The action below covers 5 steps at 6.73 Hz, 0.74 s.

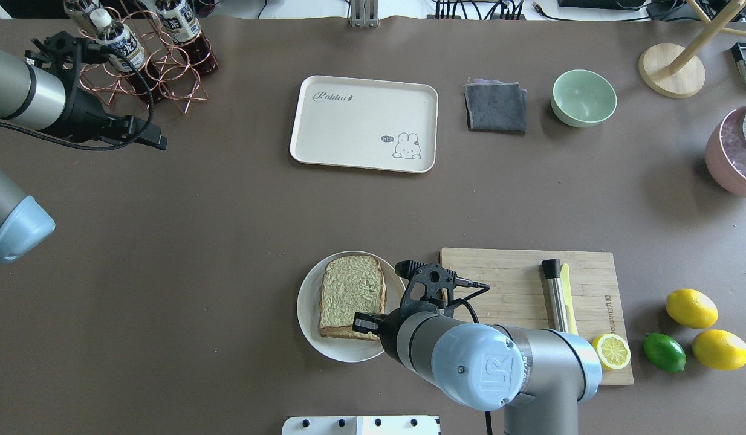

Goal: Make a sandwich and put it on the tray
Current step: 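Open the right gripper and press the top slice flat, then raise the right arm from the plate while the left arm swings toward it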

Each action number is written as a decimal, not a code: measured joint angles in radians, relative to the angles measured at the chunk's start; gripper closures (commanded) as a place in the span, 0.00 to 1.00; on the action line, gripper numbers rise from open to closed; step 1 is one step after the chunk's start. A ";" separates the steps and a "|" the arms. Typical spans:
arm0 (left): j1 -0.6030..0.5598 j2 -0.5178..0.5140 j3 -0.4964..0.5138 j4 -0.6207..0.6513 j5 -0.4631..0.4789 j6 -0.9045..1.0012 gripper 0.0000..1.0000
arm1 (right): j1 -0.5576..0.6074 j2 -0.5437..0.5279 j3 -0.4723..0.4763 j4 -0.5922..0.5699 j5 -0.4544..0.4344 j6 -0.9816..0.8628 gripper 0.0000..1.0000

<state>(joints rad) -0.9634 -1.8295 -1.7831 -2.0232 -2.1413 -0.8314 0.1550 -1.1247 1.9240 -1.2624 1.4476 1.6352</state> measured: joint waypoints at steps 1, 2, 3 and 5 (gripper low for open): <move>0.001 0.000 0.000 0.000 0.000 0.000 0.01 | 0.001 -0.003 0.000 -0.001 0.001 -0.020 0.00; 0.002 0.000 0.000 0.000 0.000 -0.001 0.01 | 0.005 -0.005 0.003 -0.003 0.004 -0.032 0.00; 0.003 0.000 0.000 -0.001 0.000 -0.002 0.01 | 0.024 -0.005 0.008 -0.009 0.020 -0.049 0.00; 0.005 0.000 -0.005 -0.002 0.001 -0.018 0.01 | 0.129 -0.007 0.028 -0.065 0.147 -0.123 0.00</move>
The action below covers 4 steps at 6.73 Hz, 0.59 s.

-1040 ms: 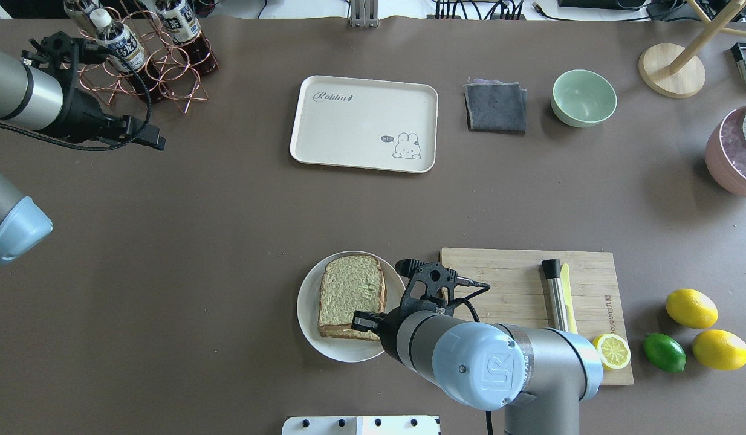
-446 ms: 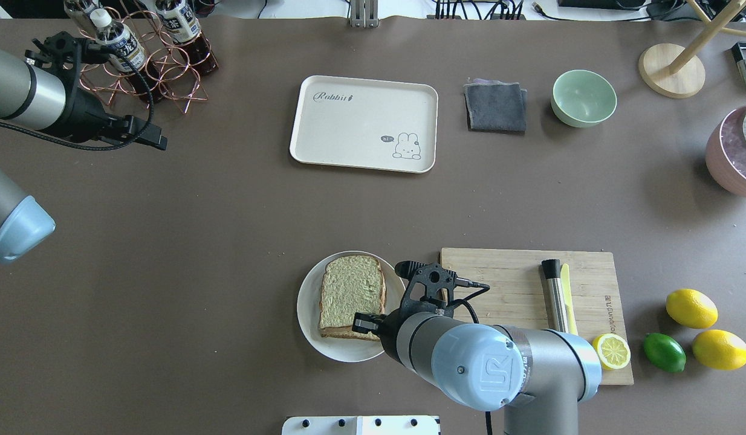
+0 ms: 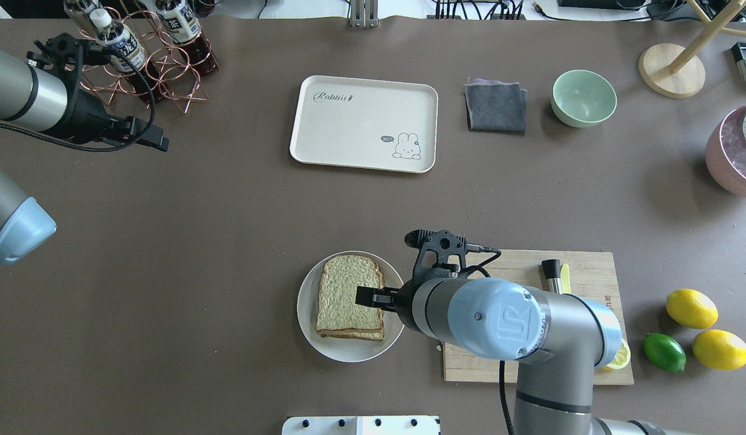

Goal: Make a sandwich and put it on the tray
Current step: 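Raise the right arm from the plate while the left arm swings toward it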

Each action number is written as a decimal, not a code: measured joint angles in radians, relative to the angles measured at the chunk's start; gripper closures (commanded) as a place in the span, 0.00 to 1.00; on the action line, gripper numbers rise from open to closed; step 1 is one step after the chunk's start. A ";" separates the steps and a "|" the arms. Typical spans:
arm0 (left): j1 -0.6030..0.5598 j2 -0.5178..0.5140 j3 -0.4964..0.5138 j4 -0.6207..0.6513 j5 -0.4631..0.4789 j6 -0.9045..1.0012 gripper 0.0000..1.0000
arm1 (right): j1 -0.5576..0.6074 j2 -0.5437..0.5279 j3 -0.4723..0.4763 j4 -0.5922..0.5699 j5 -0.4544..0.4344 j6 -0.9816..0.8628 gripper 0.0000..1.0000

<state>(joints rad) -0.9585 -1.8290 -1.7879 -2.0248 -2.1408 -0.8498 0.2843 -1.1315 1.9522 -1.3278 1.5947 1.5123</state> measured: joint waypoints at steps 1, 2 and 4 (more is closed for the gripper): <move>0.005 0.000 -0.006 0.000 0.001 -0.022 0.01 | 0.082 -0.001 0.005 -0.044 0.090 -0.069 0.00; 0.018 -0.001 -0.012 0.000 0.003 -0.045 0.01 | 0.170 -0.004 0.005 -0.096 0.171 -0.164 0.00; 0.067 -0.017 -0.020 0.004 0.014 -0.122 0.01 | 0.372 -0.025 0.001 -0.231 0.319 -0.440 0.00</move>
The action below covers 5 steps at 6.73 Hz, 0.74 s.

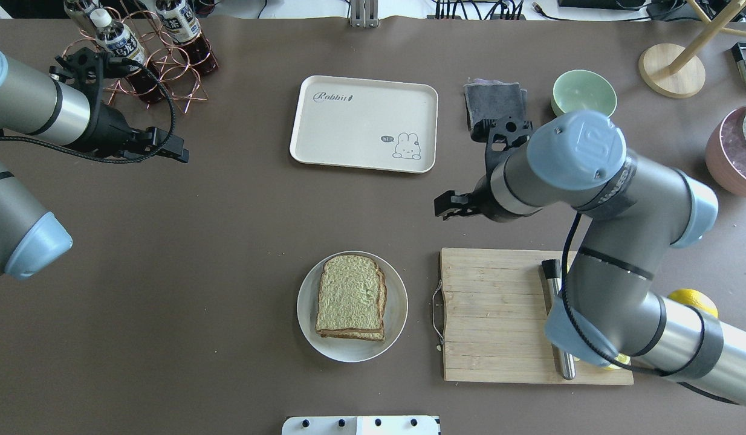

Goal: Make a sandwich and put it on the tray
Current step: 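Raise the right arm from the plate while the left arm swings toward it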

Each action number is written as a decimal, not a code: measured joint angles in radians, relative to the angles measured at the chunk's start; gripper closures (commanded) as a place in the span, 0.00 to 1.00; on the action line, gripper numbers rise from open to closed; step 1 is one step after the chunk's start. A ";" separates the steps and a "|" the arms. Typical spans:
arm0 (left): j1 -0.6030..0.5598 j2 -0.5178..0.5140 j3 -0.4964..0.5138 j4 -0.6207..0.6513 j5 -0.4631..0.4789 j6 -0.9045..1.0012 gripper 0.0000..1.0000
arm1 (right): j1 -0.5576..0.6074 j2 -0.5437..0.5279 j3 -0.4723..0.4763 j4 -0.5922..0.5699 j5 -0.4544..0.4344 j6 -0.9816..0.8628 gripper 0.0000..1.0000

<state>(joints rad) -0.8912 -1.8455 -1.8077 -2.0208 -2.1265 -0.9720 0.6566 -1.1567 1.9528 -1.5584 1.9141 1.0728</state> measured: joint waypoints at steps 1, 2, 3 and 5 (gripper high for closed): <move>0.032 -0.007 -0.003 0.003 0.023 -0.038 0.01 | 0.112 -0.020 -0.002 -0.076 0.061 -0.188 0.00; 0.064 -0.019 -0.004 0.004 0.044 -0.082 0.01 | 0.209 -0.043 -0.007 -0.130 0.105 -0.356 0.00; 0.106 -0.042 -0.005 0.005 0.059 -0.145 0.01 | 0.313 -0.073 -0.020 -0.170 0.150 -0.533 0.00; 0.215 -0.067 -0.012 0.006 0.128 -0.254 0.02 | 0.497 -0.145 -0.061 -0.199 0.245 -0.830 0.00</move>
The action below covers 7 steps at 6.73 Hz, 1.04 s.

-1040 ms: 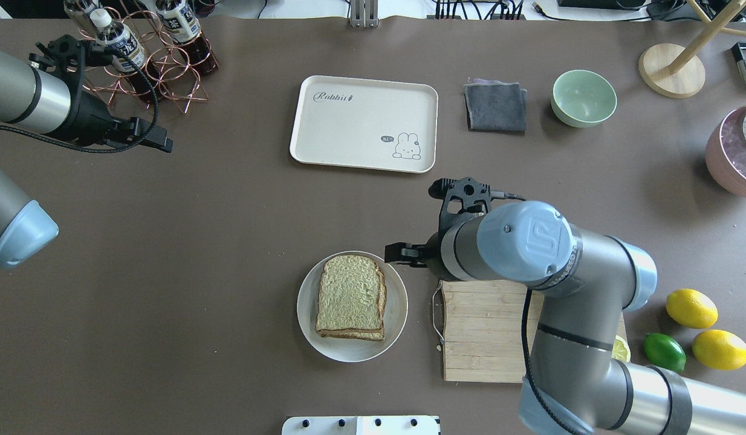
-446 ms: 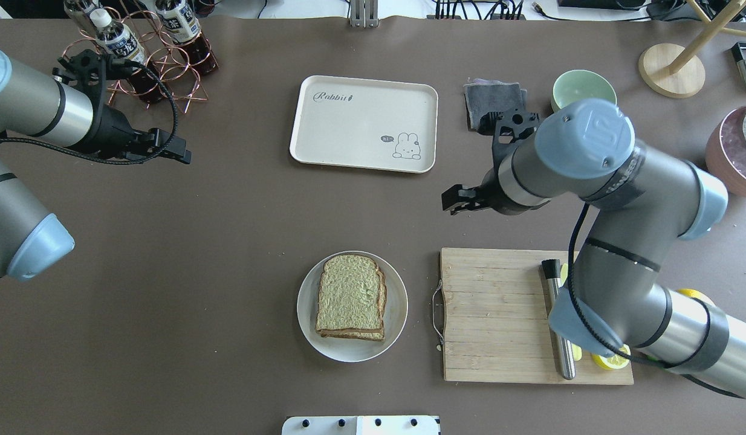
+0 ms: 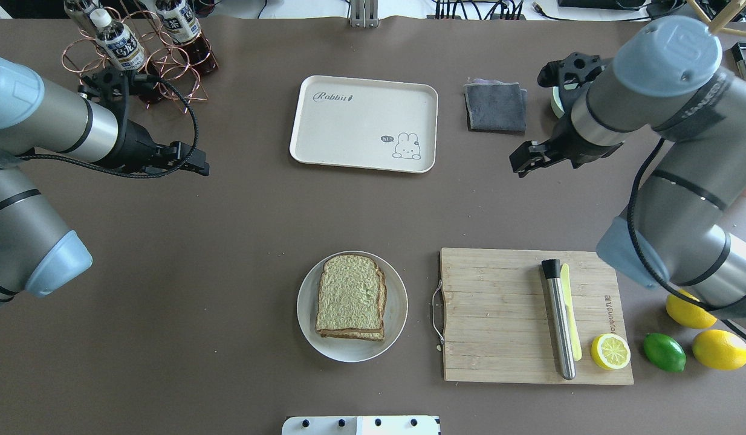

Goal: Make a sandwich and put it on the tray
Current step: 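Raise the right arm from the plate while the left arm swings toward it, then grasp the white plate rim nearest the left gripper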

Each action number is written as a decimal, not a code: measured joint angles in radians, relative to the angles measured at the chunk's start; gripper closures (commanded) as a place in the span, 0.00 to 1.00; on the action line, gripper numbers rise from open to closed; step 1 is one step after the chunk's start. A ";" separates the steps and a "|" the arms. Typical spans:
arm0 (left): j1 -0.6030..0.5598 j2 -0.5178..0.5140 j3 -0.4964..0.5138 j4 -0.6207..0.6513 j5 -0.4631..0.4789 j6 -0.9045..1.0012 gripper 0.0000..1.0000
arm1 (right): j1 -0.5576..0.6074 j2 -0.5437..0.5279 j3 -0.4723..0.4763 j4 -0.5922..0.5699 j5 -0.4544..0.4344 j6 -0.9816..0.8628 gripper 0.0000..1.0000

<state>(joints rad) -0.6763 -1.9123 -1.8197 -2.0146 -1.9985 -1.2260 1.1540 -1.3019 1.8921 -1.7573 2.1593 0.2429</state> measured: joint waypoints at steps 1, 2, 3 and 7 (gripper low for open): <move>0.066 -0.007 -0.003 -0.001 0.045 -0.051 0.02 | 0.063 -0.047 -0.020 -0.002 0.022 -0.112 0.00; 0.143 -0.018 -0.005 -0.001 0.097 -0.103 0.03 | 0.108 -0.098 -0.031 -0.002 0.026 -0.198 0.00; 0.214 -0.031 -0.004 -0.003 0.144 -0.144 0.16 | 0.145 -0.133 -0.038 -0.002 0.027 -0.248 0.00; 0.302 -0.046 -0.001 -0.011 0.196 -0.182 0.69 | 0.197 -0.163 -0.044 -0.004 0.034 -0.275 0.00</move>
<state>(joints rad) -0.3738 -1.9582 -1.8210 -2.0261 -1.8023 -1.4078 1.3506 -1.4651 1.8484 -1.7610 2.1935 -0.0320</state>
